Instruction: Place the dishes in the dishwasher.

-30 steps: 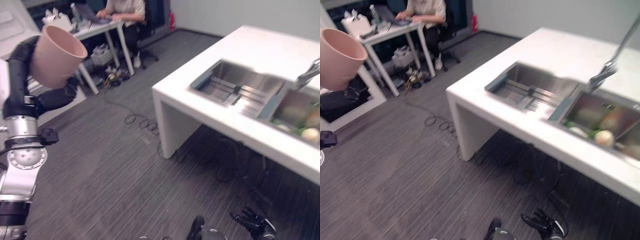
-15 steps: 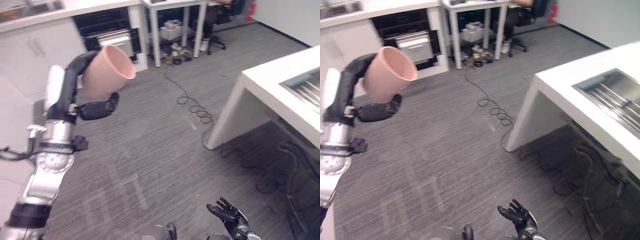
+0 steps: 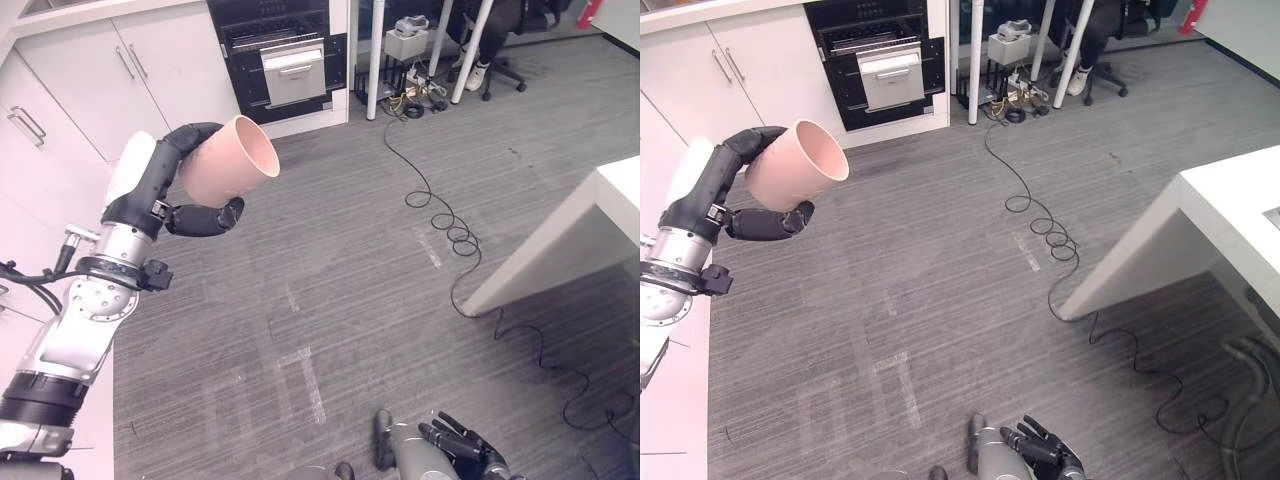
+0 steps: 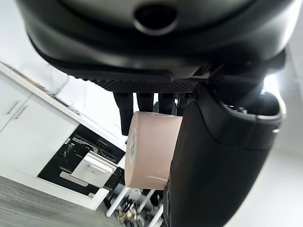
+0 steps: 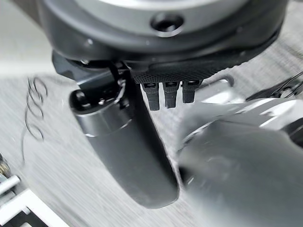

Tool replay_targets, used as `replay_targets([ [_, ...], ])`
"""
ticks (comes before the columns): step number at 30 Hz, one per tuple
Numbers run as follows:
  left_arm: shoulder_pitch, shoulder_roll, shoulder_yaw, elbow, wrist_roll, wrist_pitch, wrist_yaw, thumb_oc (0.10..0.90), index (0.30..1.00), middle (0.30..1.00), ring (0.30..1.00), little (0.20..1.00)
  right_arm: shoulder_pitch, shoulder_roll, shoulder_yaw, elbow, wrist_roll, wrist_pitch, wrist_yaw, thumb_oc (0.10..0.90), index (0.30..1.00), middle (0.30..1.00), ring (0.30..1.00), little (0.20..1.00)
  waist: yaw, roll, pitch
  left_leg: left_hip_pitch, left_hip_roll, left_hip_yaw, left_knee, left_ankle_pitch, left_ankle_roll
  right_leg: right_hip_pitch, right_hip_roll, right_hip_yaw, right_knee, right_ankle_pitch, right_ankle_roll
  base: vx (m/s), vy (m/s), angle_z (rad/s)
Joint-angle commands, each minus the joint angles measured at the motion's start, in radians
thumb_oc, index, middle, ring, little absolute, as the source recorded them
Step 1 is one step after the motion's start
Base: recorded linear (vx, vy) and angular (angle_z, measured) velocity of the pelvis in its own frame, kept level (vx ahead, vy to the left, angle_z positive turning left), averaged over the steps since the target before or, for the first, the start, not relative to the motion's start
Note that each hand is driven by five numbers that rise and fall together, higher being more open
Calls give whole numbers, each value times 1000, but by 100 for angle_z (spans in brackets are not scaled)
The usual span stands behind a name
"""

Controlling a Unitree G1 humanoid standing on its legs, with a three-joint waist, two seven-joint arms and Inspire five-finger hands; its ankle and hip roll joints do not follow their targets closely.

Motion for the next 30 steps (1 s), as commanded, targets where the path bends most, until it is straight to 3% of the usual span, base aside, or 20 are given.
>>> replay_targets([
  [1, -75, 41, 162, -148, -56, -80, 14, 400, 300, 300, 300, 300, -27, -78, -16, 2, 44, -44, 41, 800, 900, 900, 900, 900, 14, -2, -43, -65, 107, 50, -36, 60, -21, 75, -115, 18, 68, -134, 192, 226, -283, 26],
  [2, -76, 39, 168, -152, -66, -77, 1, 400, 300, 300, 300, 300, -27, -86, -20, 0, 45, -47, 45, 800, 900, 900, 900, 900, 18, -22, -29, -62, 109, 74, -3, 121, -33, 88, -128, 22, 68, -136, 180, 213, -330, 25],
  [3, -79, 37, 176, -152, -80, -78, -21, 400, 300, 300, 300, 300, -25, -94, -27, 5, 39, -56, 60, 800, 900, 900, 900, 900, 20, -37, -6, -110, 125, 102, 117, 156, -48, 105, -134, 21, 68, -137, 164, 169, -298, 32],
  [6, -89, 26, 179, -144, -86, -76, -59, 400, 300, 300, 300, 300, -20, -98, -49, 29, 22, -74, 79, 800, 900, 900, 900, 900, 24, -34, 14, -202, 145, 142, 235, 165, -65, 141, -125, -17, 68, -148, 146, 194, -181, 39],
  [8, -82, 8, 188, -134, -72, -78, -62, 400, 300, 300, 300, 300, -23, -101, -55, 54, -8, -73, 94, 800, 900, 900, 900, 900, 46, -26, 17, -241, 112, 174, 103, 205, -74, 175, -115, -20, 68, -183, 151, 362, 6, 31],
  [11, -66, -13, 184, -134, -57, -82, -59, 400, 300, 300, 300, 300, -23, -99, -48, 55, -28, -61, 80, 800, 900, 900, 900, 900, 63, -14, 19, -291, 106, 162, -11, 275, -92, 201, -94, -5, 68, -205, 150, 247, 38, -22],
  [12, -66, -13, 184, -134, -57, -82, -59, 400, 300, 300, 300, 300, -23, -99, -48, 55, -28, -61, 80, 800, 900, 900, 900, 900, 63, -14, 19, -291, 106, 162, -11, 275, -92, 201, -94, -5, 68, -205, 150, 671, 140, -24],
  [13, -8, -80, 174, -144, 3, -111, -47, 400, 300, 300, 300, 300, -27, -86, -24, 73, -40, -38, 50, 800, 900, 900, 900, 900, 120, 26, 26, -508, 152, 133, -36, 378, -135, 277, -34, 26, 68, -249, 135, 693, 145, -27],
  [16, 32, -131, 174, -149, 68, -143, -37, 400, 300, 300, 300, 300, -24, -76, -17, 85, -45, -34, 38, 800, 900, 900, 900, 900, 133, 20, 29, -567, 172, 147, -36, 383, -155, 328, -32, 40, 68, -284, 129, 602, 113, -24],
  [19, 62, -156, 190, -146, 109, -177, -35, 400, 300, 300, 300, 300, -22, -68, -10, 80, -61, -26, 26, 800, 900, 900, 900, 900, 126, 27, 18, -518, 189, 171, -36, 380, -151, 359, -26, 30, 68, -310, 131, 404, 100, -80],
  [21, 96, -152, 216, -164, 130, -180, -25, 400, 300, 300, 300, 300, -22, -57, -3, 68, -79, -22, 7, 800, 900, 900, 900, 900, 139, 38, 6, -495, 175, 134, -36, 374, -132, 384, -20, 45, 68, -315, 137, 371, 136, -30],
  [24, 96, -142, 234, -170, 108, -200, -102, 400, 300, 300, 300, 300, -1, -38, -26, 60, -37, -20, -18, 800, 900, 900, 900, 900, 152, 13, -20, -438, 140, 126, -36, 322, -97, 470, -40, 32, 68, -321, 153, 423, 99, -49],
  [25, 85, -136, 221, -179, 122, -202, -113, 400, 300, 300, 300, 300, 8, -24, -33, 41, -44, -29, -24, 800, 900, 900, 900, 900, 149, 3, -36, -395, 113, 121, -36, 275, -67, 512, -59, 11, 72, -177, 211, 446, 202, -26],
  [26, 71, -123, 202, -189, 131, -199, -110, 400, 300, 300, 300, 300, 21, -11, -37, 6, -72, -55, -35, 800, 900, 900, 900, 900, 139, 0, -39, -363, 85, 115, -36, 239, -30, 468, -89, 10, 221, -72, 262, 445, 225, -6],
  [27, 56, -104, 191, -194, 122, -183, -112, 400, 300, 300, 300, 300, 28, -7, -39, -22, -83, -59, -43, 800, 900, 900, 900, 900, 130, -3, -38, -346, 64, 109, -36, 219, -5, 440, -87, 29, 326, 2, 293, 444, 220, 17],
  [28, 29, -71, 166, -181, 95, -154, -113, 400, 300, 300, 300, 300, 32, 6, -28, -41, -85, -74, -64, 800, 900, 900, 900, 900, 113, 12, -39, -295, 55, 76, -36, 181, 24, 319, -76, 45, 547, 130, 335, 320, 123, 38],
  [29, 25, -66, 162, -178, 88, -148, -114, 400, 300, 300, 300, 300, 30, 6, -25, -41, -81, -77, -66, 800, 900, 900, 900, 900, 111, 20, -41, -291, 61, 69, -36, 178, 26, 296, -72, 46, 564, 144, 334, 335, 96, 35],
  [30, 12, -45, 145, -164, 74, -137, -103, 400, 300, 300, 300, 300, 27, 4, -16, -33, -73, -90, -53, 800, 900, 900, 900, 900, 94, 30, -35, -249, 57, 51, -36, 150, 39, 203, -89, 31, 609, 133, 320, 244, 24, 16],
])
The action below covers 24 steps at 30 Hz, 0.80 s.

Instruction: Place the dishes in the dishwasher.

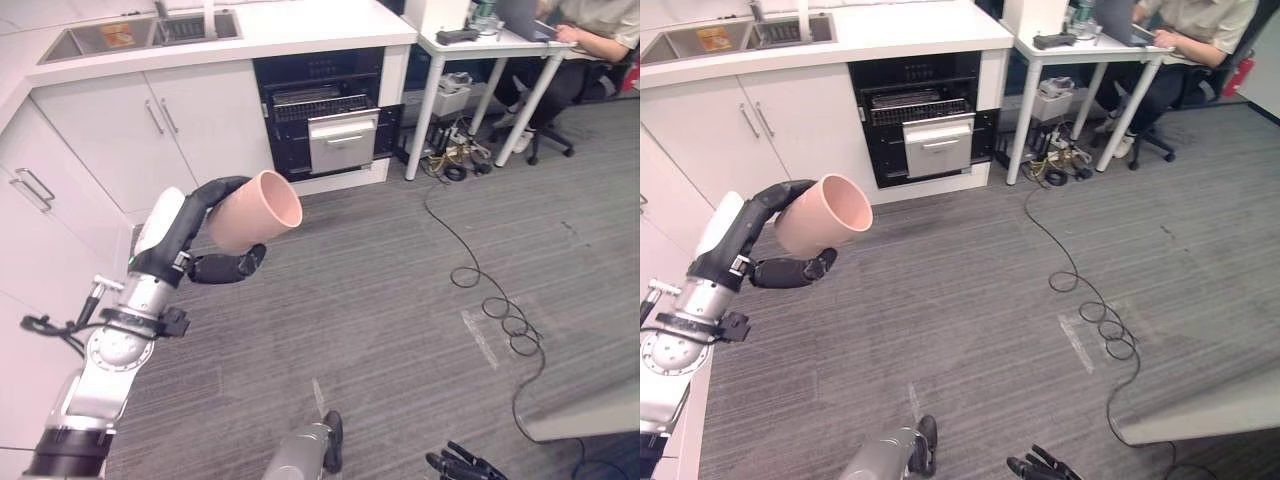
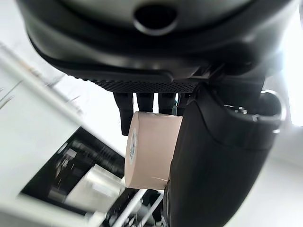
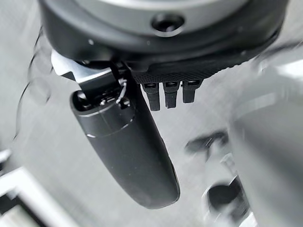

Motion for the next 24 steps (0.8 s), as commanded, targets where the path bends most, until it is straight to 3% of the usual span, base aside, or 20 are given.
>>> replay_targets([
  [1, -116, 78, 31, -74, -85, -47, 50, 400, 300, 300, 300, 300, -32, -63, 26, 20, -6, -76, 5, 800, 900, 900, 900, 900, -43, 107, -40, 48, 46, -96, -118, -5, -52, -80, 100, -160, -231, 227, -82, 376, -33, -8],
  [2, -124, 87, 21, -62, -77, -48, 61, 400, 300, 300, 300, 300, -30, -71, 35, 11, -19, -91, 14, 800, 900, 900, 900, 900, -72, 127, -32, 90, 54, -109, -118, -26, -52, -169, 94, -198, -290, 173, -112, 347, -130, -12],
  [3, -134, 91, 10, -63, -70, -43, 69, 400, 300, 300, 300, 300, -24, -75, 37, -8, -13, -89, 12, 800, 900, 900, 900, 900, -96, 128, -22, 113, 48, -127, -118, -46, -53, -203, 96, -209, -368, 152, -122, 278, -157, -2],
  [4, -139, 92, 6, -63, -69, -40, 71, 400, 300, 300, 300, 300, -22, -77, 36, -12, -8, -88, 10, 800, 900, 900, 900, 900, -102, 130, -22, 114, 50, -133, -118, -48, -54, -211, 99, -212, -404, 155, -127, 234, -221, 11],
  [5, -158, 95, -7, -65, -61, -29, 76, 400, 300, 300, 300, 300, -19, -81, 33, -22, 12, -84, 6, 800, 900, 900, 900, 900, -120, 124, -15, 134, 44, -150, -118, -69, -57, -220, 89, -216, -532, 148, -134, 274, -287, 43],
  [7, -195, 104, -29, -65, -54, 2, 85, 400, 300, 300, 300, 300, -24, -87, 22, -11, 45, -83, 16, 800, 900, 900, 900, 900, -150, 104, -8, 180, 37, -174, -118, -129, -60, -256, 38, -207, -780, 204, -119, 373, -395, 65],
  [10, -225, 137, -41, -35, -66, 6, 97, 400, 300, 300, 300, 300, -41, -94, -5, 28, 20, -88, 42, 800, 900, 900, 900, 900, -166, 90, -1, 241, 45, -195, -118, -193, -70, -349, -10, -153, -780, 203, -91, 405, -406, 25],
  [14, -180, 160, -10, -15, -97, -14, 92, 400, 300, 300, 300, 300, -62, -95, 7, 36, 29, -58, 10, 800, 900, 900, 900, 900, -163, 93, -26, 303, 93, -184, -118, -223, -98, -308, 13, -169, -780, 157, -106, 383, -375, 1],
  [15, -159, 159, 1, -27, -104, -14, 91, 400, 300, 300, 300, 300, -71, -103, 13, 36, 21, -49, 4, 800, 900, 900, 900, 900, -164, 98, -38, 328, 118, -176, -118, -229, -112, -290, 29, -176, -780, 133, -126, 355, -318, 8],
  [16, -146, 154, 10, -34, -104, -11, 87, 400, 300, 300, 300, 300, -77, -109, 20, 38, 5, -48, 6, 800, 900, 900, 900, 900, -163, 100, -42, 340, 130, -167, -118, -229, -122, -279, 34, -181, -780, 121, -136, 369, -364, 16],
  [17, -132, 152, 21, -49, -111, -5, 84, 400, 300, 300, 300, 300, -86, -120, 32, 46, -9, -55, 15, 800, 900, 900, 900, 900, -155, 94, -46, 347, 153, -140, -118, -163, -140, -256, 41, -181, -780, 94, -154, 435, -628, 14],
  [18, -123, 151, 50, -80, -130, 12, 62, 400, 300, 300, 300, 300, -101, -137, 40, 72, 2, -82, 39, 800, 900, 900, 900, 900, -130, 68, -33, 334, 197, -54, -49, 21, -175, -188, 33, -204, -780, 44, -191, 377, -663, -20],
  [19, -128, 154, 58, -84, -142, 13, 47, 400, 300, 300, 300, 300, -103, -143, 36, 79, 8, -94, 44, 800, 900, 900, 900, 900, -124, 64, -26, 287, 220, -26, 14, 55, -189, -164, 32, -224, -780, 29, -205, 293, -612, -42],
  [20, -138, 158, 61, -84, -153, 11, 37, 400, 300, 300, 300, 300, -101, -150, 28, 83, 15, -104, 50, 800, 900, 900, 900, 900, -114, 68, -17, 229, 210, -20, 65, 47, -190, -137, 32, -246, -780, 13, -214, 153, -282, -34],
  [22, -143, 167, 74, -85, -166, 19, 26, 400, 300, 300, 300, 300, -105, -159, 15, 87, 5, -102, 62, 800, 900, 900, 900, 900, -92, 81, -16, 206, 119, -18, 6, -6, -163, -110, 34, -272, -780, -2, -204, 181, -132, 4],
  [24, -139, 166, 79, -73, -166, 3, 25, 400, 300, 300, 300, 300, -108, -164, 8, 94, -3, -104, 71, 800, 900, 900, 900, 900, -93, 88, -22, 215, 122, 29, -80, 8, -160, -101, 36, -294, -780, -18, -204, 183, -25, -35],
])
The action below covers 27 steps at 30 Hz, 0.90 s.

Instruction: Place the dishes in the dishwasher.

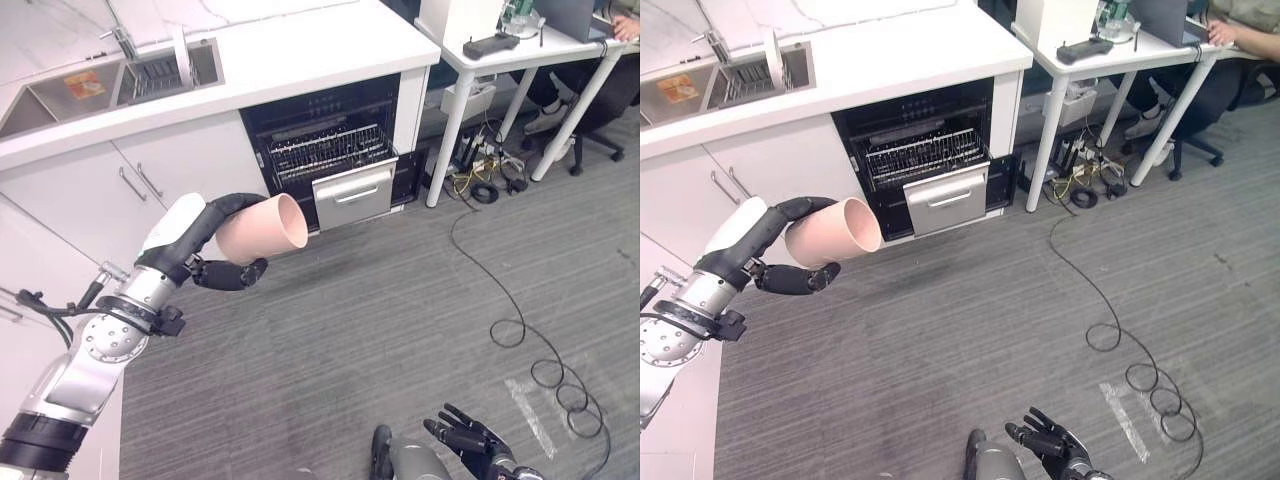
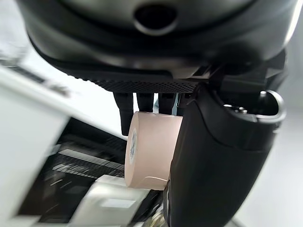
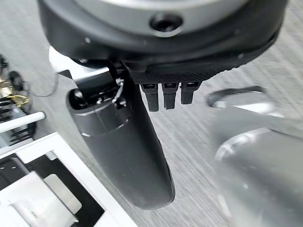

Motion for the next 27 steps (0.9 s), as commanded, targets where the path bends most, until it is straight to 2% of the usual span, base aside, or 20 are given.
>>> replay_targets([
  [1, -160, 24, 135, 0, -69, -58, 48, 400, 300, 300, 300, 300, 9, -56, -15, -18, -6, -41, 48, 800, 900, 900, 900, 900, -56, 83, -23, 32, 66, 45, -247, 95, 6, 18, -57, -108, 75, -102, 187, 289, 48, -28],
  [2, -154, -3, 120, -6, -57, -58, 77, 400, 300, 300, 300, 300, -5, -62, -10, -16, -19, -30, 36, 800, 900, 900, 900, 900, -40, 100, -10, -67, 67, 42, -247, 123, -7, 45, -43, -94, 75, -122, 180, 325, 93, -9],
  [3, -143, -20, 117, -10, -44, -61, 87, 400, 300, 300, 300, 300, -10, -59, -3, -13, -26, -28, 31, 800, 900, 900, 900, 900, -30, 107, -9, -109, 72, 33, -247, 130, -15, 55, -37, -87, 75, -133, 182, 305, 127, -24],
  [4, -124, -48, 113, -17, -20, -72, 103, 400, 300, 300, 300, 300, -15, -51, 11, -8, -32, -25, 23, 800, 900, 900, 900, 900, -14, 120, -10, -174, 84, 17, -247, 160, -26, 64, -23, -73, 75, -145, 180, 241, 94, -41],
  [7, -87, -103, 123, -30, 18, -83, 112, 400, 300, 300, 300, 300, -17, -37, 31, 0, -72, -15, 15, 800, 900, 900, 900, 900, 11, 128, -14, -261, 95, 8, -247, 211, -41, 80, -6, -49, 75, -166, 172, 323, 87, -81],
  [10, -69, -181, 115, -26, 95, -117, 117, 400, 300, 300, 300, 300, 8, -10, 42, 15, -112, -21, -13, 800, 900, 900, 900, 900, 6, 114, -22, -308, 99, 143, -247, 220, -41, 140, -3, -78, 75, -208, 171, 540, 166, -47],
  [11, -53, -195, 115, -23, 118, -135, 134, 400, 300, 300, 300, 300, 15, 2, 56, 11, -116, -29, -35, 800, 900, 900, 900, 900, 12, 107, -33, -297, 87, 142, -247, 196, -28, 164, 6, -71, 75, -235, 170, 514, 259, 27],
  [12, -41, -194, 118, -25, 122, -131, 137, 400, 300, 300, 300, 300, 15, 10, 49, 8, -104, -27, -49, 800, 900, 900, 900, 900, 32, 113, -39, -308, 75, 113, -247, 212, -7, 178, 27, -56, 75, -232, 165, 464, 204, 29],
  [13, -43, -193, 118, -18, 119, -147, 130, 400, 300, 300, 300, 300, 19, 12, 41, 4, -89, -29, -44, 800, 900, 900, 900, 900, 37, 98, -45, -294, 57, 103, -247, 187, -4, 202, 17, -57, 75, -248, 170, 314, 96, 19],
  [14, -45, -190, 121, -15, 117, -164, 120, 400, 300, 300, 300, 300, 26, 19, 34, -4, -83, -42, -38, 800, 900, 900, 900, 900, 43, 90, -53, -283, 58, 120, -247, 175, 9, 234, 14, -80, 75, -240, 174, 291, 56, -24],
  [16, -52, -184, 117, -25, 129, -173, 109, 400, 300, 300, 300, 300, 41, 37, 30, -39, -95, -50, -39, 800, 900, 900, 900, 900, 48, 69, -64, -255, 35, 128, -247, 131, 43, 289, 2, -107, 88, -129, 220, 241, 107, -30],
  [18, -81, -164, 95, -33, 122, -156, 98, 400, 300, 300, 300, 300, 57, 53, 32, -82, -120, -70, -55, 800, 900, 900, 900, 900, 40, 52, -57, -223, -9, 115, -247, 92, 98, 245, -25, -89, 277, 9, 295, 214, 166, 2],
  [19, -106, -151, 70, -29, 111, -140, 92, 400, 300, 300, 300, 300, 57, 64, 42, -93, -125, -92, -64, 800, 900, 900, 900, 900, 34, 62, -53, -208, -8, 95, -247, 94, 123, 175, -17, -76, 378, 97, 311, 143, 99, -12],
  [22, -140, -126, 37, -21, 100, -127, 103, 400, 300, 300, 300, 300, 52, 66, 62, -116, -142, -116, -67, 800, 900, 900, 900, 900, 10, 76, -42, -161, -12, 41, -247, 70, 134, 66, -30, -70, 445, 106, 306, 109, 18, 47],
  [23, -161, -116, 17, -19, 104, -121, 117, 400, 300, 300, 300, 300, 50, 59, 81, -139, -175, -128, -68, 800, 900, 900, 900, 900, -15, 94, -29, -122, -8, -5, -247, 54, 134, -5, -37, -69, 425, 60, 276, 111, -35, 39],
  [24, -171, -114, 6, -16, 108, -117, 126, 400, 300, 300, 300, 300, 50, 56, 88, -149, -184, -130, -67, 800, 900, 900, 900, 900, -28, 100, -22, -108, -7, -24, -247, 48, 133, -27, -39, -67, 410, 42, 265, 141, -101, 19],
  [25, -192, -110, -10, -14, 113, -109, 134, 400, 300, 300, 300, 300, 51, 49, 96, -165, -192, -131, -66, 800, 900, 900, 900, 900, -47, 108, -11, -83, -6, -61, -247, 36, 130, -47, -35, -54, 365, 13, 250, 108, -136, 58],
  [26, -209, -105, -22, -12, 111, -104, 137, 400, 300, 300, 300, 300, 52, 44, 96, -166, -185, -135, -63, 800, 900, 900, 900, 900, -59, 109, -5, -71, -6, -85, -247, 28, 129, -46, -40, -40, 314, 12, 248, 185, -328, 122],
  [27, -258, -92, -48, -3, 108, -78, 139, 400, 300, 300, 300, 300, 47, 31, 98, -150, -177, -147, -28, 800, 900, 900, 900, 900, -80, 104, -2, -55, 0, -134, -247, 10, 120, -52, -61, 7, 128, 43, 252, 155, -308, 126],
])
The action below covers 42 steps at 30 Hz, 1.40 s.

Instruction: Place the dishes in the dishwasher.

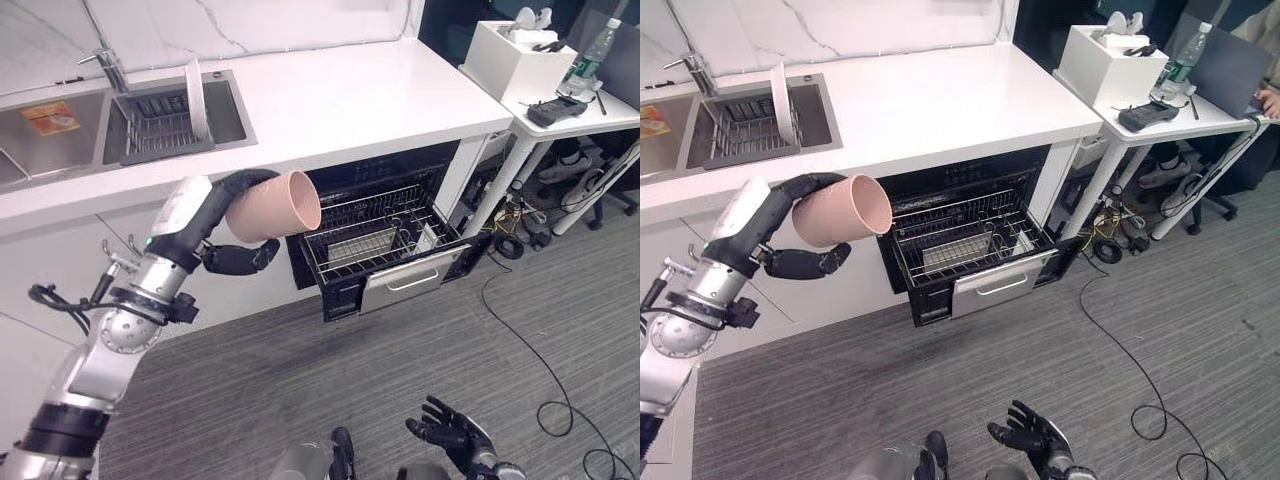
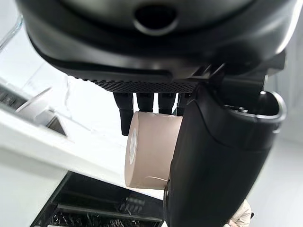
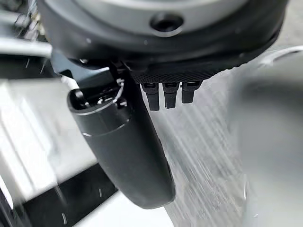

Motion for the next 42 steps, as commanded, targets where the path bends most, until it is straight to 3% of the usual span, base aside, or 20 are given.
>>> replay_targets([
  [1, -140, 23, 53, -72, -39, -33, 78, 400, 300, 300, 300, 300, 1, -29, -6, 33, -11, -54, 54, 800, 900, 900, 900, 900, -42, 13, -28, 5, 51, -148, 83, -92, -43, 103, 16, 39, -293, 229, 61, 159, -307, 108],
  [5, -170, 57, 48, -43, -70, -29, 63, 400, 300, 300, 300, 300, -17, -32, 3, 77, -68, -84, 101, 800, 900, 900, 900, 900, -38, -20, -37, 22, 54, -205, 83, -117, -73, 66, -55, 160, -307, 210, 101, 143, -345, 63],
  [7, -178, 80, 46, -35, -90, -21, 63, 400, 300, 300, 300, 300, -22, -27, 12, 81, -80, -83, 100, 800, 900, 900, 900, 900, -38, -20, -42, 24, 69, -231, 83, -122, -84, 78, -66, 196, -307, 210, 112, 143, -363, 43],
  [8, -178, 93, 53, -35, -115, -19, 44, 400, 300, 300, 300, 300, -26, -29, 18, 81, -74, -69, 98, 800, 900, 900, 900, 900, -32, -21, -43, 24, 88, -244, 83, -115, -101, 96, -57, 197, -307, 179, 120, 124, -352, 56],
  [12, -114, 100, 107, -80, -137, 10, 34, 400, 300, 300, 300, 300, -50, -43, 33, 74, -55, -25, 124, 800, 900, 900, 900, 900, 6, -36, -52, 15, 142, -235, 83, -102, -155, 112, -59, 131, -307, 125, 103, 57, -378, 40],
  [17, -35, 101, 180, -162, -169, 27, 40, 400, 300, 300, 300, 300, -73, -82, 48, 56, -32, -13, 139, 800, 900, 900, 900, 900, 23, -15, -52, -40, 227, -236, 83, -41, -218, 107, -24, 82, -307, 79, 57, -48, -278, 17],
  [20, -29, 109, 223, -167, -223, 18, -6, 400, 300, 300, 300, 300, -71, -93, 37, 82, -17, -30, 163, 800, 900, 900, 900, 900, 15, 0, -49, -72, 274, -189, 83, 10, -244, 120, -3, 37, -307, 62, 31, -50, -192, 28],
  [21, -35, 106, 223, -165, -229, 13, -17, 400, 300, 300, 300, 300, -68, -93, 33, 86, -12, -33, 164, 800, 900, 900, 900, 900, 10, 1, -47, -71, 279, -169, 83, 15, -246, 124, -3, 27, -307, 60, 29, -58, -201, 37],
  [23, -68, 76, 215, -154, -233, -16, -59, 400, 300, 300, 300, 300, -49, -86, 12, 86, 12, -38, 151, 800, 900, 900, 900, 900, -19, -4, -40, -32, 292, -22, 83, 14, -237, 147, -24, -43, -307, 54, 28, -80, -132, 54],
  [26, -78, 26, 195, -143, -193, -54, -62, 400, 300, 300, 300, 300, -39, -82, 1, 94, 74, -17, 165, 800, 900, 900, 900, 900, -30, -2, -34, -16, 261, -1, 83, 9, -225, 167, -23, -49, -307, 60, 20, -28, 45, 102],
  [29, -71, 7, 178, -129, -163, -73, -39, 400, 300, 300, 300, 300, -37, -71, -5, 132, 26, -14, 216, 800, 900, 900, 900, 900, -33, 9, -48, -17, 252, -16, 83, 2, -229, 188, -22, -52, -307, 61, 22, 38, 114, -6],
  [30, -168, 19, 11, -64, -304, -4, -168, 400, 300, 300, 300, 300, -13, -62, -77, 179, 216, 127, 162, 800, 900, 900, 900, 900, -93, 30, -88, -18, 167, -102, 83, -42, -185, 188, 38, 71, -307, 90, 37, 28, 45, -5],
  [32, -137, 11, 18, -65, -287, -20, -168, 400, 300, 300, 300, 300, -8, -58, -81, 157, 178, 106, 178, 800, 900, 900, 900, 900, -92, 28, -89, -10, 147, -121, 83, -57, -164, 187, 51, 85, -307, 95, 33, 77, 70, 16],
  [36, -89, -4, 25, -87, -228, -22, -140, 400, 300, 300, 300, 300, -5, -52, -55, 91, 153, 83, 189, 800, 900, 900, 900, 900, -86, 18, -78, 5, 159, -94, 83, -83, -138, 182, 59, 14, -307, 143, 40, -3, -45, -34],
  [38, -75, -12, 29, -89, -192, -11, -115, 400, 300, 300, 300, 300, -14, -52, -46, 69, 146, 94, 198, 800, 900, 900, 900, 900, -78, 14, -69, 13, 185, -72, 83, -89, -138, 173, 32, -19, -307, 175, 57, -100, -328, -63],
  [39, -69, -26, 21, -103, -159, -4, -99, 400, 300, 300, 300, 300, -19, -46, -38, 42, 155, 93, 186, 800, 900, 900, 900, 900, -72, 5, -57, 19, 212, -64, 83, -87, -144, 157, -14, -4, -307, 177, 75, -143, -541, -80],
  [42, -67, -48, 8, -126, -117, 13, -76, 400, 300, 300, 300, 300, -20, -36, -36, 21, 154, 81, 171, 800, 900, 900, 900, 900, -66, -4, -47, 22, 238, -71, 83, -73, -159, 147, -70, 32, -307, 167, 90, -117, -465, -43],
])
